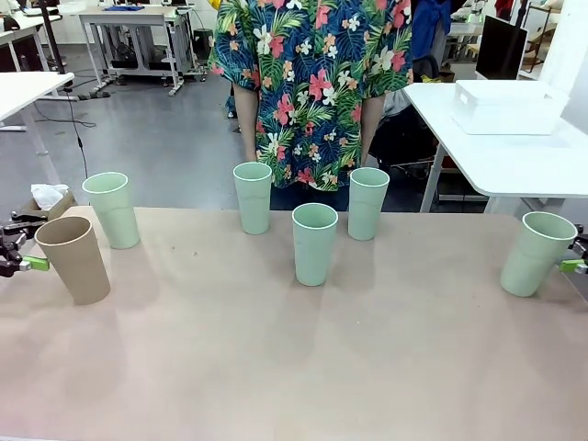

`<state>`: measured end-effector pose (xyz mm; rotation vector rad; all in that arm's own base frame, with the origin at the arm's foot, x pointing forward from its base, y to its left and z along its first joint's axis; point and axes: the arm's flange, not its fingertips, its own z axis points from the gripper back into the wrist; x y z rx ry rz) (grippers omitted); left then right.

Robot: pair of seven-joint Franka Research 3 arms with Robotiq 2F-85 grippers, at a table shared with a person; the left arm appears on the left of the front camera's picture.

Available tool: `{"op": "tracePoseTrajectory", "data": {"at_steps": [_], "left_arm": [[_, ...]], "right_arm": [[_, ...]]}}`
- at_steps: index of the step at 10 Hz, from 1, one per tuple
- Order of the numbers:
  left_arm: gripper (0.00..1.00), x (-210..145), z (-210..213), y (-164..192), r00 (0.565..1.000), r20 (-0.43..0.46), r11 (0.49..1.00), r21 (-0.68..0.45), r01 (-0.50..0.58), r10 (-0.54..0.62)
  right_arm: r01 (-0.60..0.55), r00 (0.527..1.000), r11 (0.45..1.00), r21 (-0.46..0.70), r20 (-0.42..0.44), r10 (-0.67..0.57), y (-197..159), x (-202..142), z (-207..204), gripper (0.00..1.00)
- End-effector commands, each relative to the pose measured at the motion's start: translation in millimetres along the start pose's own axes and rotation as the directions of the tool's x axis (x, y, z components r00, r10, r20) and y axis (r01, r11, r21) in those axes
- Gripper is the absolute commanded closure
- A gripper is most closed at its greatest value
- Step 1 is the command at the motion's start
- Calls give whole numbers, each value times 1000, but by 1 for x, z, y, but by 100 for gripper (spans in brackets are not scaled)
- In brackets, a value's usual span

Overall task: Stack the cups and store them in the basket.
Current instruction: Pick up two Reusable plastic cups , one in each hand.

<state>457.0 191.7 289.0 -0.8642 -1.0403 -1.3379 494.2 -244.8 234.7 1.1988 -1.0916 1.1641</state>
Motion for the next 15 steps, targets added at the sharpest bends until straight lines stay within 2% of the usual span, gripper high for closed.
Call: {"op": "tracePoseTrajectory", "data": {"at_steps": [1,9,15], "left_arm": [[0,-18,-4,-10,999,16,998,-47,52,-51],[0,-30,-39,-15,997,68,990,-136,41,-32],[0,-41,-66,-21,992,125,981,-188,54,-30]], "right_arm": [[-16,1000,1000,18,-4,16,1,-1,-4,0],[16,1000,997,74,-17,-15,1,-13,-26,0],[28,999,995,99,15,-29,-2,-22,-43,0]]}}
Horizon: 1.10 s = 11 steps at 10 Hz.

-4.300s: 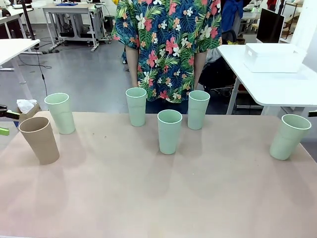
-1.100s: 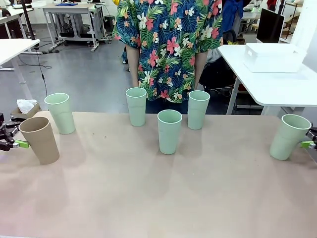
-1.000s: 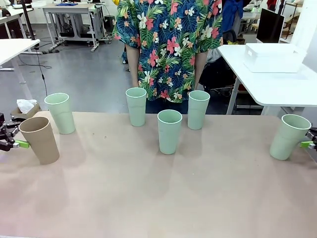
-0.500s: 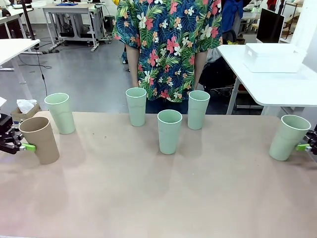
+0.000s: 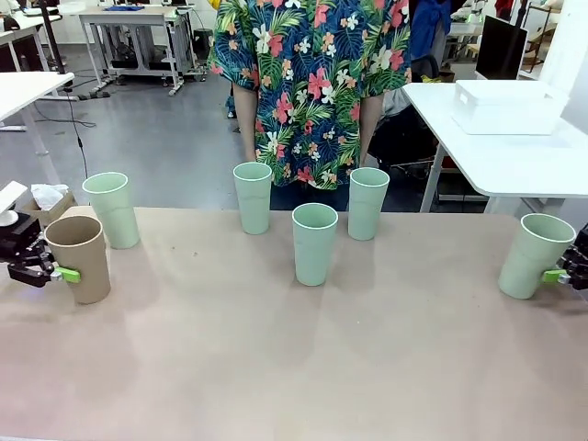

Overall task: Stack the cups and store them in the basket.
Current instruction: Pick up two Reusable plastic cups , one in each hand.

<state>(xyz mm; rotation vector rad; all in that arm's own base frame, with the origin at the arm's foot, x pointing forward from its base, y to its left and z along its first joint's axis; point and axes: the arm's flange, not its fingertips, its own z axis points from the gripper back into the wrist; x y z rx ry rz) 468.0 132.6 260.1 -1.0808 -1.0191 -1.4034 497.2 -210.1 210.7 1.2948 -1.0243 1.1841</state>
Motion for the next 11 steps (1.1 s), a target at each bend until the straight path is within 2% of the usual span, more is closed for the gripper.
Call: {"op": "tracePoseTrajectory", "data": {"at_steps": [1,6,11], "left_arm": [[0,-35,-2,-25,999,9,999,-27,43,-42],[0,-40,-3,-23,998,21,999,-11,53,-53],[0,-47,-2,-22,998,50,999,3,39,-40]], "right_arm": [[-12,1000,1000,15,8,12,2,-2,-8,0],[-2,1000,1000,27,22,1,-2,-5,-19,0],[1,997,999,44,81,-4,1,4,-18,0]]}}
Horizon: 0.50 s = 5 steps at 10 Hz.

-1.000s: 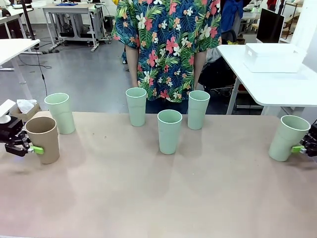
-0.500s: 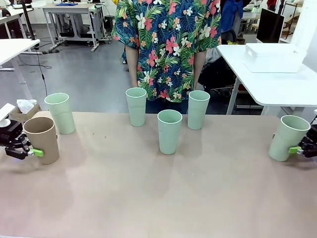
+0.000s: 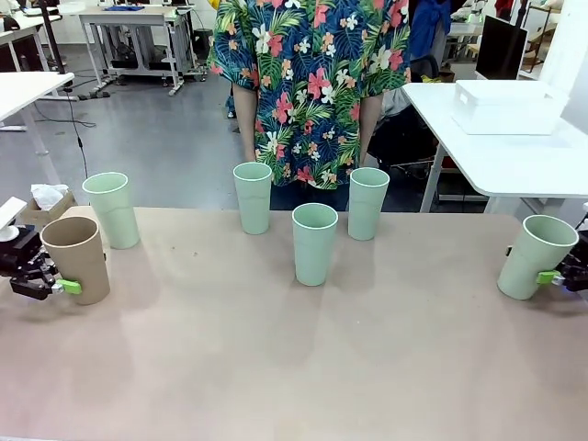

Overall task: Stack the cups and store them in the basket.
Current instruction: Pick up two Reusable plastic cups , one in each hand.

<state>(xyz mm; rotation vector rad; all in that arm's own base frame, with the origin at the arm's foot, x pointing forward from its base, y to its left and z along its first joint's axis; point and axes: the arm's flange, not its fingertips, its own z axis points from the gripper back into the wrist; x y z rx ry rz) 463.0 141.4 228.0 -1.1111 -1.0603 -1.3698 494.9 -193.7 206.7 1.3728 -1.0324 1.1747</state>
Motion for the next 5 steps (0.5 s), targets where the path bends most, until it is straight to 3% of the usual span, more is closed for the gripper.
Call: {"op": "tracePoseTrajectory", "data": {"at_steps": [1,4,5], "left_arm": [[0,-14,-2,-15,999,8,999,-10,42,-42],[0,-14,-2,-16,998,28,998,8,55,-56],[19,-13,-2,-16,998,31,998,19,58,-59]], "right_arm": [[-11,1000,1000,-4,27,11,1,9,-2,0],[-1,1000,999,-32,20,2,0,10,-1,4],[10,1000,999,-37,20,-9,-1,9,-1,20]]}}
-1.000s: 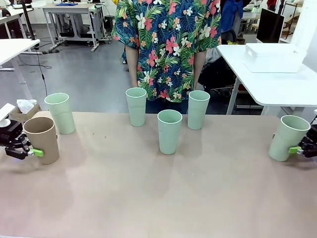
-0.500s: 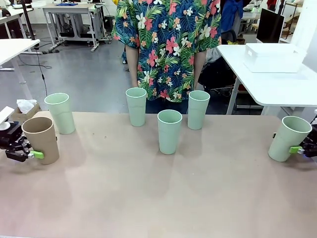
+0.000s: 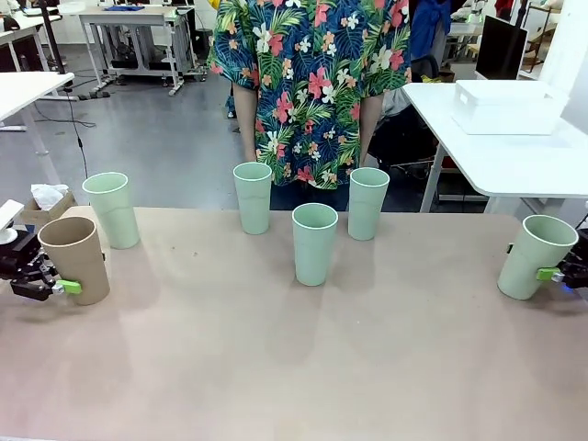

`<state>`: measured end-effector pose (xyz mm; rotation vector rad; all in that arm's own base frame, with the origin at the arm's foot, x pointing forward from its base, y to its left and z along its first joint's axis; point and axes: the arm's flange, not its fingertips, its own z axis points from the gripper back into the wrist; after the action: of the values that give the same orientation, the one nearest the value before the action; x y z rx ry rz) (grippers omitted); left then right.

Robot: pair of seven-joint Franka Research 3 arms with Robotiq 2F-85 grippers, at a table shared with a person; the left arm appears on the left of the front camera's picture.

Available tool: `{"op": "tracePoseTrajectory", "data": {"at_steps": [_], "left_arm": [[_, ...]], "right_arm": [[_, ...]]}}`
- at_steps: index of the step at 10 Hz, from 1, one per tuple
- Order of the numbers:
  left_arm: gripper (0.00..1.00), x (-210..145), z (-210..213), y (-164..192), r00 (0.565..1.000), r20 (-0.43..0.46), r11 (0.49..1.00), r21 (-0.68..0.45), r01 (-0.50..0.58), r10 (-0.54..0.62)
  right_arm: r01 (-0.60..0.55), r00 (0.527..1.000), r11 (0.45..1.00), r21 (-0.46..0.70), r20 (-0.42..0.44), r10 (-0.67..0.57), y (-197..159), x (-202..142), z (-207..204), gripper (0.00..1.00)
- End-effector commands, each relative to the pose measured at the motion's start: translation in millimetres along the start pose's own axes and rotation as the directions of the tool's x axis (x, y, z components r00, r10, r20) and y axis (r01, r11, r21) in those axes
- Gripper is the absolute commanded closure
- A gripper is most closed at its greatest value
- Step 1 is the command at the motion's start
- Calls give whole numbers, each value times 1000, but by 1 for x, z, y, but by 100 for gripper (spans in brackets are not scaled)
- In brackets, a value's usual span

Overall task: Stack the cups and store them in the basket.
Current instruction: Pick up two Reusable plastic cups , one in each hand.

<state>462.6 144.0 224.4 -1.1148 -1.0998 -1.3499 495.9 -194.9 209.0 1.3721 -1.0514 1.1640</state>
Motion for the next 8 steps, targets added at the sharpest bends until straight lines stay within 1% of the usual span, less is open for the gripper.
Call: {"op": "tracePoseTrajectory", "data": {"at_steps": [1,2,3,4,5,6,7,8], "left_arm": [[19,-8,-4,-16,999,12,999,-1,52,-52],[38,-7,-3,-16,998,25,999,-2,53,-53],[39,-6,-3,-16,998,35,999,-3,50,-50],[58,-6,-3,-15,998,51,999,-3,44,-44],[59,-6,-2,-15,998,55,999,4,40,-41],[78,-3,-2,-15,997,74,999,16,36,-37],[78,3,-2,-17,995,91,999,32,38,-40],[96,11,-1,-19,992,118,999,40,28,-33]], "right_arm": [[17,1000,999,-33,7,-17,-1,7,-2,24],[18,1000,999,-35,7,-18,0,7,-2,40],[19,1000,999,-38,7,-19,0,7,-2,44],[21,1000,999,-39,7,-21,0,7,-2,60],[24,1000,999,-42,8,-24,-1,7,-1,64],[28,1000,998,-48,10,-27,-1,7,-1,80],[10,1000,999,-39,22,-9,0,7,-1,84],[3,1000,1000,-10,-3,-3,0,0,2,84]]}}
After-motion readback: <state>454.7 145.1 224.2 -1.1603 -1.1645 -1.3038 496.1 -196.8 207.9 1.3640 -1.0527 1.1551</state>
